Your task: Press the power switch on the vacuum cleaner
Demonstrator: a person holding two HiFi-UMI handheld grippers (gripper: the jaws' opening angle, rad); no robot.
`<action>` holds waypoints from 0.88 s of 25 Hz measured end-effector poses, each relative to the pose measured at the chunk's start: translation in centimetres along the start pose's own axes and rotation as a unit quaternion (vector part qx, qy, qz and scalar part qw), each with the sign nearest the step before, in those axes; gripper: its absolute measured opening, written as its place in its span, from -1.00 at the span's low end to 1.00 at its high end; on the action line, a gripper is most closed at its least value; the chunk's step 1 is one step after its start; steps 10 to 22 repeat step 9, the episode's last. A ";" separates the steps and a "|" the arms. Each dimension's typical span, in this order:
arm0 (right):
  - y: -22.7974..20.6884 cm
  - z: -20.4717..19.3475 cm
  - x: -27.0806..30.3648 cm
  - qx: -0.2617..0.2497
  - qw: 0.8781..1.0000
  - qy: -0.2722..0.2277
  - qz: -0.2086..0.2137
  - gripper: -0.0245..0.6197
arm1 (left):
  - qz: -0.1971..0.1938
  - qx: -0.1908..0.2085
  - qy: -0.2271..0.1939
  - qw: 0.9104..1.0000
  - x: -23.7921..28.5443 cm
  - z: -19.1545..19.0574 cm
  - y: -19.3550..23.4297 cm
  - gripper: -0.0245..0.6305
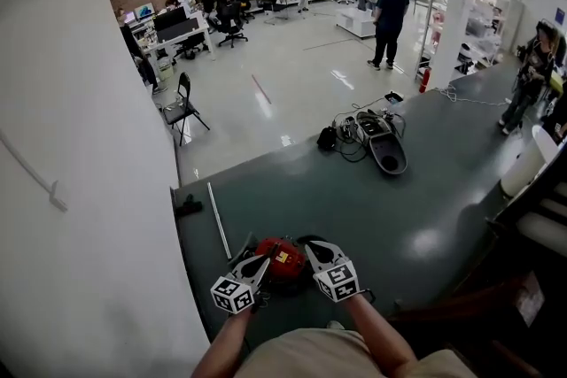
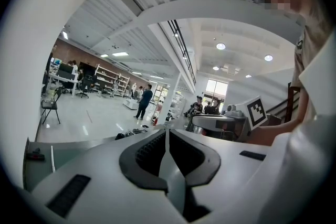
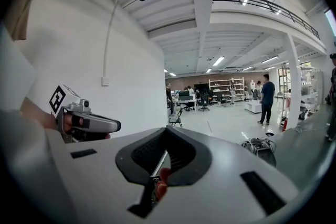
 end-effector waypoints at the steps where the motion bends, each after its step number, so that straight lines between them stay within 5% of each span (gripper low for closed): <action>1: 0.0 -0.1 -0.2 0.001 1.000 0.000 -0.001 -0.90 | -0.001 0.000 0.000 1.000 -0.1 0.0 -0.1 -0.90; 22: -0.6 -0.5 -2.6 0.004 1.000 0.002 -0.002 -0.90 | -0.002 0.001 0.008 1.000 0.4 -0.2 -2.0 -0.89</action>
Point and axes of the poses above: the fingertips, and each gripper's own axes: x forward along the fingers, y to its left, z out of its top, the point moved 10 cm from there along -x, backward along the fingers, and after that the axes turned 1 degree about -y, right-handed, at the moved point
